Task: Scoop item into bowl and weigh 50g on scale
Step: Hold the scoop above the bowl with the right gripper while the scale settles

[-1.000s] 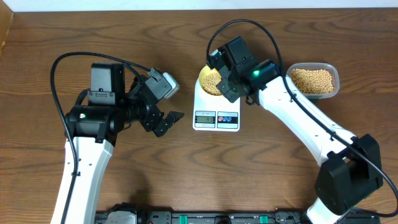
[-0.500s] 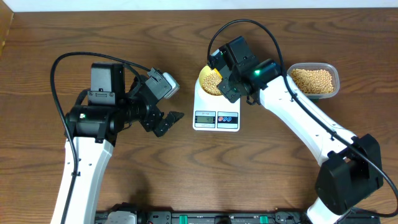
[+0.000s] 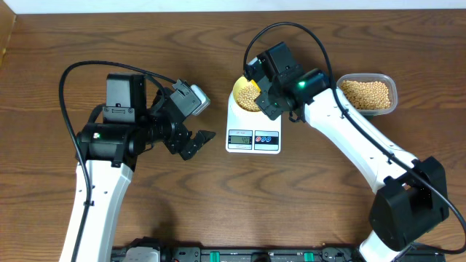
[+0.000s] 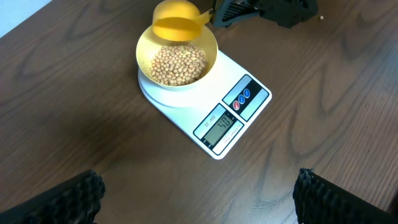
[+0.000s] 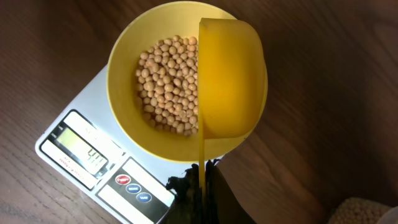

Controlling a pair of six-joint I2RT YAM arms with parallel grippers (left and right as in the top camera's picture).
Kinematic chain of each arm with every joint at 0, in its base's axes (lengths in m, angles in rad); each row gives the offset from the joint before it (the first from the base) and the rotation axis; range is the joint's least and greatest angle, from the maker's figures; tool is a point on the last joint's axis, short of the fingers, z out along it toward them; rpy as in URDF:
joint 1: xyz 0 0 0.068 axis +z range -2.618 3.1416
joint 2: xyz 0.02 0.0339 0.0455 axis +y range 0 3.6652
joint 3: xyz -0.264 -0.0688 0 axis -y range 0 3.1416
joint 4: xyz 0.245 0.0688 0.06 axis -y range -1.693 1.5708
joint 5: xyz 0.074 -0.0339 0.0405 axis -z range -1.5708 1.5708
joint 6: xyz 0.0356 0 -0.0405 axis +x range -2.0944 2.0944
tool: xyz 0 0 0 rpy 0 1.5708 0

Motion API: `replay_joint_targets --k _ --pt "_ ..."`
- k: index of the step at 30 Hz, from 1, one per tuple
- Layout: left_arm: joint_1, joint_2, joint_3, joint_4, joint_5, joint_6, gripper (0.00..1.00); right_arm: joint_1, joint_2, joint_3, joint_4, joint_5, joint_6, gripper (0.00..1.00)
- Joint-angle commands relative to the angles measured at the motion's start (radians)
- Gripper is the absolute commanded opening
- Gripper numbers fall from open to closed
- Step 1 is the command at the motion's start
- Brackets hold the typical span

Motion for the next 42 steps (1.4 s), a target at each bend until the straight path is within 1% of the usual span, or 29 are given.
replay_joint_targets --k 1,13,24,25,26,42 --pt "0.004 0.000 0.015 0.000 0.009 -0.012 0.99 -0.012 -0.017 0.018 -0.002 -0.024 0.002 0.01" --pt "0.004 0.000 0.015 0.000 0.009 -0.012 0.99 -0.030 -0.017 0.018 -0.003 -0.064 -0.002 0.01" --pt "0.004 0.000 0.014 0.000 0.009 -0.012 0.99 -0.030 -0.017 0.018 -0.010 -0.071 -0.005 0.01" --pt "0.004 0.000 0.014 0.000 0.009 -0.012 1.00 -0.030 -0.016 0.018 -0.010 -0.074 -0.005 0.01" --pt "0.004 0.000 0.015 0.000 0.009 -0.012 0.99 -0.030 -0.016 0.018 -0.010 -0.079 -0.006 0.01" --pt "0.004 0.000 0.015 0.000 0.009 -0.012 0.99 -0.031 -0.017 0.018 -0.017 -0.083 -0.008 0.01"
